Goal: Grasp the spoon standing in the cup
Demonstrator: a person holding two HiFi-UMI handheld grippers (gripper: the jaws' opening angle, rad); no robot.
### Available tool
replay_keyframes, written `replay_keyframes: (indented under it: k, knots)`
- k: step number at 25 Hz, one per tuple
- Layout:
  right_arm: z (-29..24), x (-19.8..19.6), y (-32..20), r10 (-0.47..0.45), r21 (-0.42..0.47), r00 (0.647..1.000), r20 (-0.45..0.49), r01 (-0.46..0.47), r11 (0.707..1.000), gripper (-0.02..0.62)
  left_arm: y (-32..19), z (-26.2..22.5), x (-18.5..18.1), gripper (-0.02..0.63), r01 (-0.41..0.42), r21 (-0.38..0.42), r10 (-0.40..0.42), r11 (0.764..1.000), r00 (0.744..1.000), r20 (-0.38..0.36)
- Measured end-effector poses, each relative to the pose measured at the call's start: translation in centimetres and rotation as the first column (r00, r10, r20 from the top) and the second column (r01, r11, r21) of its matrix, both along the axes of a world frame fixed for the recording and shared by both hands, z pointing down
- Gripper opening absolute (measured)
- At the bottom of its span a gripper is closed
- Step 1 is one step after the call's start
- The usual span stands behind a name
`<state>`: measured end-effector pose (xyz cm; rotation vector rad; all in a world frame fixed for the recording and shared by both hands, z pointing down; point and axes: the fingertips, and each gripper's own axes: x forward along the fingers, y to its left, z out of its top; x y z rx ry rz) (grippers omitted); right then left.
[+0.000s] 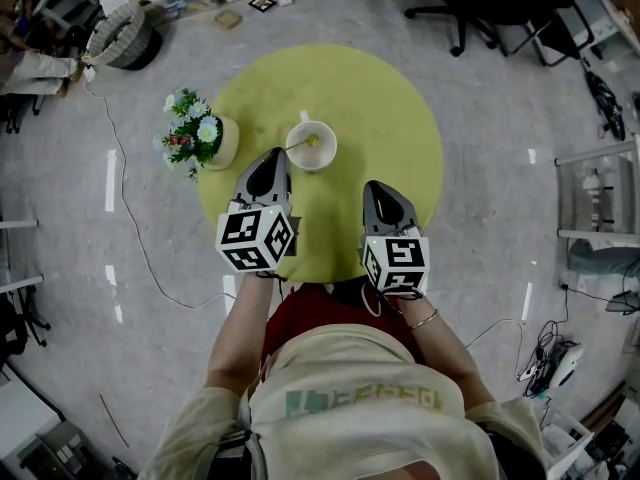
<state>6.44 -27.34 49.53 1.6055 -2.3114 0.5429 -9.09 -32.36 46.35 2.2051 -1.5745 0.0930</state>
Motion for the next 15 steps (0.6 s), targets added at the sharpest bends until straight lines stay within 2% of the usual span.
replay_keyframes:
  k: [15]
  knots:
    - [-2.3, -0.8, 4.5, 0.015, 0.056, 1.0, -0.001, -0.015, 0.998, 0.037, 4.5, -3.8, -1.4, 0.026, 0.006, 0.083, -0.005, 0.997, 1.0, -0.019]
